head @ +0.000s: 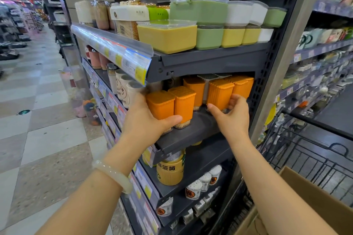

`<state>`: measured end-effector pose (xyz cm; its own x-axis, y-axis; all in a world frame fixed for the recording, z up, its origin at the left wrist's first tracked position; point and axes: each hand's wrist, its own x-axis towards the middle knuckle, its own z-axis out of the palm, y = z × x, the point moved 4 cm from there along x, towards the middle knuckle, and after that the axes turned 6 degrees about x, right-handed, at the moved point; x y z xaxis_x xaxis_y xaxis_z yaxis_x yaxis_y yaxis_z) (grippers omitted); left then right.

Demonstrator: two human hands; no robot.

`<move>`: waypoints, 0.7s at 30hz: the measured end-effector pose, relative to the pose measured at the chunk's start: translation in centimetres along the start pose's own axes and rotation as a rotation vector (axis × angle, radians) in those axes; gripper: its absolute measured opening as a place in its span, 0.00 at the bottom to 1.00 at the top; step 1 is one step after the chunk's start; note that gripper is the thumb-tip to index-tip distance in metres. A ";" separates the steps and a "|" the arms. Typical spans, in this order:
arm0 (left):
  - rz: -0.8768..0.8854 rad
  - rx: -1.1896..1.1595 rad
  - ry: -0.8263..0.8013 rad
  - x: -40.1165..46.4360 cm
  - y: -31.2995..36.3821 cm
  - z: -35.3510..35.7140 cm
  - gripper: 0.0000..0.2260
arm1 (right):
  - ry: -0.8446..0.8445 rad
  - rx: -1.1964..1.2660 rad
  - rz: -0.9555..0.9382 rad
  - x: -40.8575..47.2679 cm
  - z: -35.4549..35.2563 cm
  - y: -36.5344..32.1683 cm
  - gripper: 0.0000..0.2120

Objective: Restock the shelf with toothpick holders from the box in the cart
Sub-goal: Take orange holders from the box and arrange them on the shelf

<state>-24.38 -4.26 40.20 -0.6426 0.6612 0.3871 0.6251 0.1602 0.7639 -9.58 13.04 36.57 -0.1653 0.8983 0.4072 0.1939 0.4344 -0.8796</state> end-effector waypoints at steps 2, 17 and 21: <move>-0.007 -0.090 0.019 0.2 0.3 0.3 0.38 | 0.010 -0.019 0.017 0.4 0.5 0.5 0.33; -0.070 -0.209 0.048 1.2 -0.8 1.2 0.39 | -0.272 0.094 -0.062 -2.2 1.6 -0.6 0.28; -0.057 -0.229 0.043 1.2 -0.5 1.1 0.36 | -0.330 0.107 -0.090 -2.3 1.2 -0.9 0.22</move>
<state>-24.95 -2.75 39.71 -0.6953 0.6230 0.3584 0.4739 0.0225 0.8803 -10.57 10.51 36.07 -0.4840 0.7793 0.3980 0.0648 0.4855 -0.8718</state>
